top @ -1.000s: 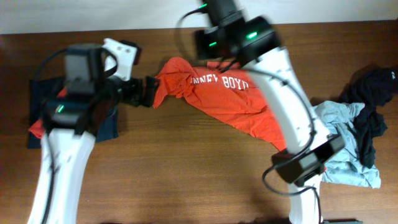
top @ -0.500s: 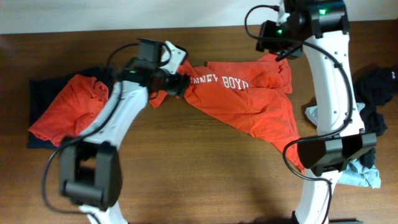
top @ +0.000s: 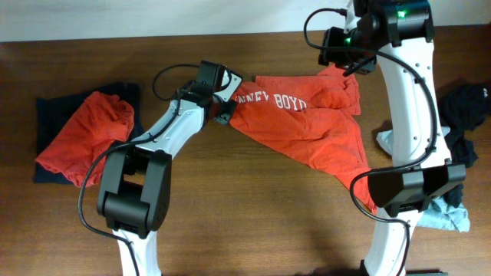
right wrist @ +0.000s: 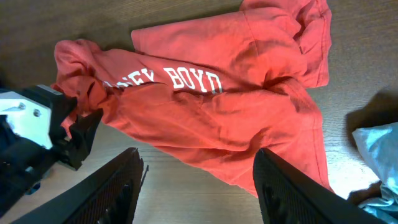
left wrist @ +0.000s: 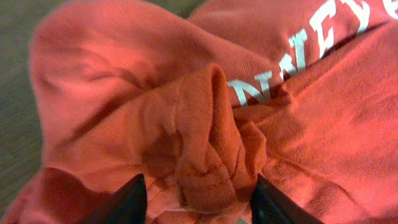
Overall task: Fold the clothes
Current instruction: 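Grasp the red shirt's sleeve edge with the left gripper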
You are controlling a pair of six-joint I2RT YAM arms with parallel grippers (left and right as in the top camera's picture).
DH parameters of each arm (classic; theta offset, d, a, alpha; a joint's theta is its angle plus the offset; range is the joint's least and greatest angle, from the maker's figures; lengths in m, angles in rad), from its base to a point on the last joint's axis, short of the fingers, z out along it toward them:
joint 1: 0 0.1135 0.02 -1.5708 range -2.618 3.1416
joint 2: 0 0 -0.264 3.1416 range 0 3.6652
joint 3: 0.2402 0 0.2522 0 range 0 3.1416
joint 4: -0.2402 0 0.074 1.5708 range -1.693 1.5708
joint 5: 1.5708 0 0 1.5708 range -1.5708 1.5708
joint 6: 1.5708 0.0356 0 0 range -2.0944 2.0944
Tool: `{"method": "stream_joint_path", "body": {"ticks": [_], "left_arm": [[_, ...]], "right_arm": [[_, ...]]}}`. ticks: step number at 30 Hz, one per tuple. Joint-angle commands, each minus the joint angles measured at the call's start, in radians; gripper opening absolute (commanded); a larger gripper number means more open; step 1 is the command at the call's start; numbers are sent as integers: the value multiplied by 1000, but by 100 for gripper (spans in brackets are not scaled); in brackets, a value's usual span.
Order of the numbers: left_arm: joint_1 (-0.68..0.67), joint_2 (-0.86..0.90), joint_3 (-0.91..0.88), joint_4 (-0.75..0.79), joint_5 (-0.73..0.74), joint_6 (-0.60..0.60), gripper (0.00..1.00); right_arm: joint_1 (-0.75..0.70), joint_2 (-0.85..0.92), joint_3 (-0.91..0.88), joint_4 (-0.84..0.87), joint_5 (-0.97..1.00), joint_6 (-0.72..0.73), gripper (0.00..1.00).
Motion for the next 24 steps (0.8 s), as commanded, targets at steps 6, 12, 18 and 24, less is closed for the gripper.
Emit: {"method": "stream_joint_path", "body": {"ticks": [6, 12, 18, 24], "left_arm": [[-6, -59, 79, -21, -24, -11, 67], [-10, -57, 79, -20, -26, -69, 66], [-10, -44, 74, -38, -25, -74, 58], [-10, -7, 74, -34, -6, -74, 58]], "right_arm": [[-1, -41, 13, 0, 29, -13, 61], [-1, -41, 13, -1, 29, -13, 61], [-1, -41, 13, -3, 28, -13, 61], [-1, -41, 13, -6, 28, -13, 61]]}}
